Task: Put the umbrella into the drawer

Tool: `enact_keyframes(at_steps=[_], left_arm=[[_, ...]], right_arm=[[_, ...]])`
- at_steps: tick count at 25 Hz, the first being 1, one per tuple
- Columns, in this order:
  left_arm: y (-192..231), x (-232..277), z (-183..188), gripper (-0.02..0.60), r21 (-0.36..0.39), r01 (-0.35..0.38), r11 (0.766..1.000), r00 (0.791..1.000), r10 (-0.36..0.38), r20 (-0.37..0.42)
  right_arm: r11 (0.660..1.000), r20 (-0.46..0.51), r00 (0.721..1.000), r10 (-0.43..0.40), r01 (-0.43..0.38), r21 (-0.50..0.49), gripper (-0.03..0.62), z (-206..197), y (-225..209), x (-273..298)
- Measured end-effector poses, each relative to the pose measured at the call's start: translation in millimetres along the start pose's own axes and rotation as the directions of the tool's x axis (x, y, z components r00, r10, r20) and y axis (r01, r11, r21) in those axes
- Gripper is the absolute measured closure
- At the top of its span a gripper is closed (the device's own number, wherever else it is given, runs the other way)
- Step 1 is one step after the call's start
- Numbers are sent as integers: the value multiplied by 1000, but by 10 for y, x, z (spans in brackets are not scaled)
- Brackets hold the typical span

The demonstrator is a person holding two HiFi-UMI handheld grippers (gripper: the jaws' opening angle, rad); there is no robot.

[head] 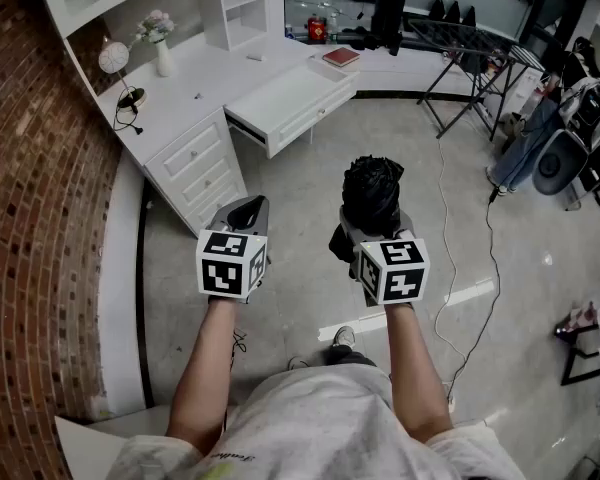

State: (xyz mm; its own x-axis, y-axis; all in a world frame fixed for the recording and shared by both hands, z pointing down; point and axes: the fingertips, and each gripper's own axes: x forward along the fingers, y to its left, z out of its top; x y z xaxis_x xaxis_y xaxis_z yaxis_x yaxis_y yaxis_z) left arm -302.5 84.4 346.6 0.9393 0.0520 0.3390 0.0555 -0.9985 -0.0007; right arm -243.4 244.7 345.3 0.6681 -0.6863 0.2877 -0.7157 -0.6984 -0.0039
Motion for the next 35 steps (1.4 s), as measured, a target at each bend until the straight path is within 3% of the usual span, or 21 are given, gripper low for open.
enact_keyframes(at_steps=[14,35], left_arm=[[-227,260,-55,584,18,1,1000,1000,0,-29],[-337,1590,335,584,14,-101,995,990,102,-94]], right_arm=[[999,-3,1000,31,-31,20,341,-141,-247,47],[983,-18,983,182,-182,38,341,11,-1313,1095]])
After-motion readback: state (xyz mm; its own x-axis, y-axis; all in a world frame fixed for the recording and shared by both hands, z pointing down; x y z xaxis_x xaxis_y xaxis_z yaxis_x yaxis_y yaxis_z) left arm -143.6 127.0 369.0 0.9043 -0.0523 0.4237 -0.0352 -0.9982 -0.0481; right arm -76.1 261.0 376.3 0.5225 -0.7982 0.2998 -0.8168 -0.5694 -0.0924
